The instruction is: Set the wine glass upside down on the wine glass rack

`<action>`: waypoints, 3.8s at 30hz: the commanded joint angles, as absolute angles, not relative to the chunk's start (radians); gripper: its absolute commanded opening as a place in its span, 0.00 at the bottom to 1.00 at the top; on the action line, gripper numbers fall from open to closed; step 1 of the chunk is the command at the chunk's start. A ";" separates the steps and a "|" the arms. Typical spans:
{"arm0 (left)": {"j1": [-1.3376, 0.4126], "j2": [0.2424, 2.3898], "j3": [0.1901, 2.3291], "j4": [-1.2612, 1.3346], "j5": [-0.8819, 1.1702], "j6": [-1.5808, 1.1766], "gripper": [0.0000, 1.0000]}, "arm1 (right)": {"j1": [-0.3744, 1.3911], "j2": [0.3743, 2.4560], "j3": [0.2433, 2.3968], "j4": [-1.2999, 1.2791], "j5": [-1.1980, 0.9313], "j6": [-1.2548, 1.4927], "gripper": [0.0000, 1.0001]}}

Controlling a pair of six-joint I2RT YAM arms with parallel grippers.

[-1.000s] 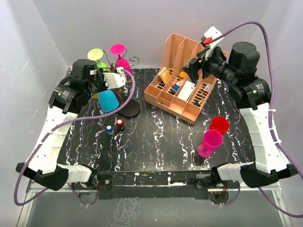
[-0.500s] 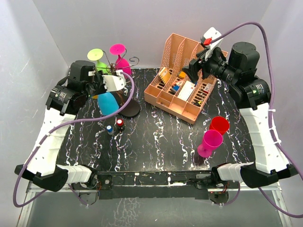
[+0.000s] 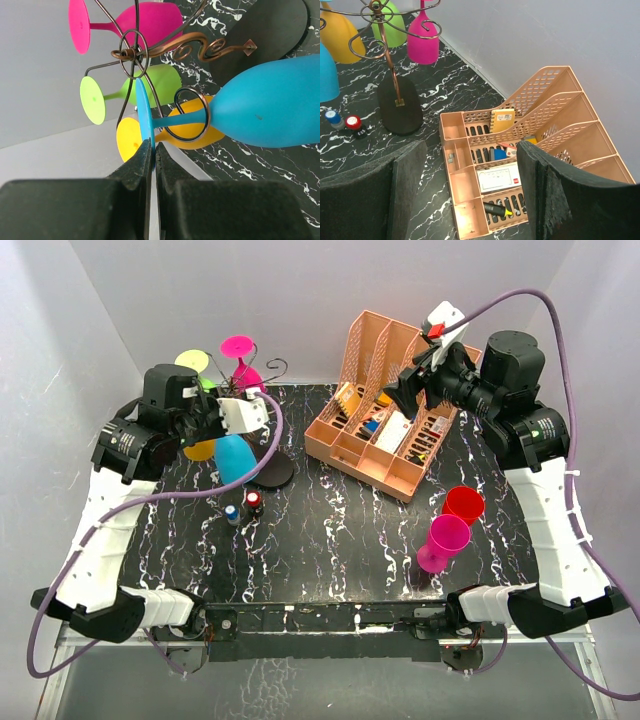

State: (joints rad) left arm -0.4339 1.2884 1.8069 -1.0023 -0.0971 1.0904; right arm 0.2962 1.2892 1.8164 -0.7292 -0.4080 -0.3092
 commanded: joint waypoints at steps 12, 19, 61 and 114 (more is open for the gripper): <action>-0.442 1.326 1.765 -0.918 -0.037 1.113 0.00 | 0.273 1.248 1.762 -0.669 -0.420 -0.325 0.80; -0.442 1.316 1.720 -0.925 -0.069 1.123 0.02 | 0.240 1.198 1.679 -0.702 -0.378 -0.366 0.82; -0.443 1.255 1.761 -1.015 0.026 1.045 0.35 | 0.179 1.143 1.537 -0.738 -0.352 -0.419 0.85; -0.411 1.217 1.838 -1.017 0.224 0.778 0.97 | -0.094 1.078 1.039 -0.959 0.001 -0.384 0.34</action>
State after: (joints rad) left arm -0.4183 1.2240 1.8484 -1.0313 0.2070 0.7891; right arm -0.0898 1.0657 1.0317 -1.0115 0.0254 -0.3901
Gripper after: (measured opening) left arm 0.970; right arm 0.371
